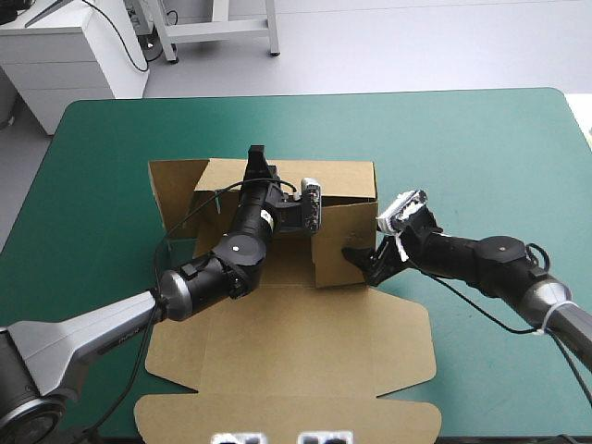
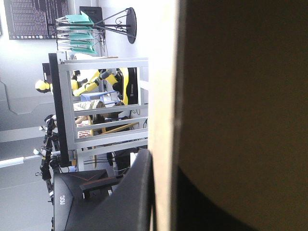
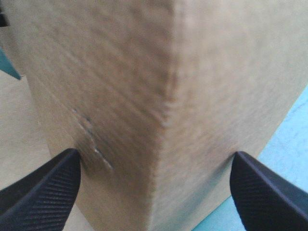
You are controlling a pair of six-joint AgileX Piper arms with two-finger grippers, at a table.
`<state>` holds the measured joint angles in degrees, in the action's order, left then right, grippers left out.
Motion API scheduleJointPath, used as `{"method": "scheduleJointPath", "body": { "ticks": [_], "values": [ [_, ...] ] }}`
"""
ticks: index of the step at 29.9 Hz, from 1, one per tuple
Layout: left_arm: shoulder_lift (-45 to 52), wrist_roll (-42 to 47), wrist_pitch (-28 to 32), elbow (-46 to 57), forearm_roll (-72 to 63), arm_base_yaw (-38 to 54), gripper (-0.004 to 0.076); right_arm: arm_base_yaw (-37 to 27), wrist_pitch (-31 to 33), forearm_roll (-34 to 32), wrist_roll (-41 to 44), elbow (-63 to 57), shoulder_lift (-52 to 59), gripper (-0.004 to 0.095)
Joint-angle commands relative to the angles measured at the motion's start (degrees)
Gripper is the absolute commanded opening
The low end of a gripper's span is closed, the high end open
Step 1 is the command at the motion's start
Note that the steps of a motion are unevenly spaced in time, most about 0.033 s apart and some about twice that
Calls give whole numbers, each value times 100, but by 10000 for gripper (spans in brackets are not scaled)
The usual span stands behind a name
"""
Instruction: Fold the box
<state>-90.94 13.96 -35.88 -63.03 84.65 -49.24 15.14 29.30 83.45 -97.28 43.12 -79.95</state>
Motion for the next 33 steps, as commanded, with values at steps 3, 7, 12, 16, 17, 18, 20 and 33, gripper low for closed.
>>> {"method": "scheduleJointPath", "body": {
  "ticks": [3,7,12,16,17,18,20,33],
  "values": [
    [218,145,-2,-142,201,-4,-8,654,-1367,-232,343,436,32,762],
    [218,425,-2,-142,201,-4,-8,750,-1706,-323,504,436,32,655],
    [218,464,-2,-142,201,-4,-8,750,-1791,-323,538,436,32,333],
    [218,464,29,-142,201,-4,-8,750,-1791,-323,574,436,32,43],
    [218,464,41,-142,201,-4,-8,750,-1791,-323,574,436,32,-5],
    [218,464,94,-142,201,-4,-8,750,-1791,-300,574,436,32,-16],
    [218,489,179,-142,201,-4,-8,750,-1791,-300,574,436,32,-18],
    [428,899,636,-142,201,-307,395,750,-2082,134,583,436,32,-18]
  ]
}}
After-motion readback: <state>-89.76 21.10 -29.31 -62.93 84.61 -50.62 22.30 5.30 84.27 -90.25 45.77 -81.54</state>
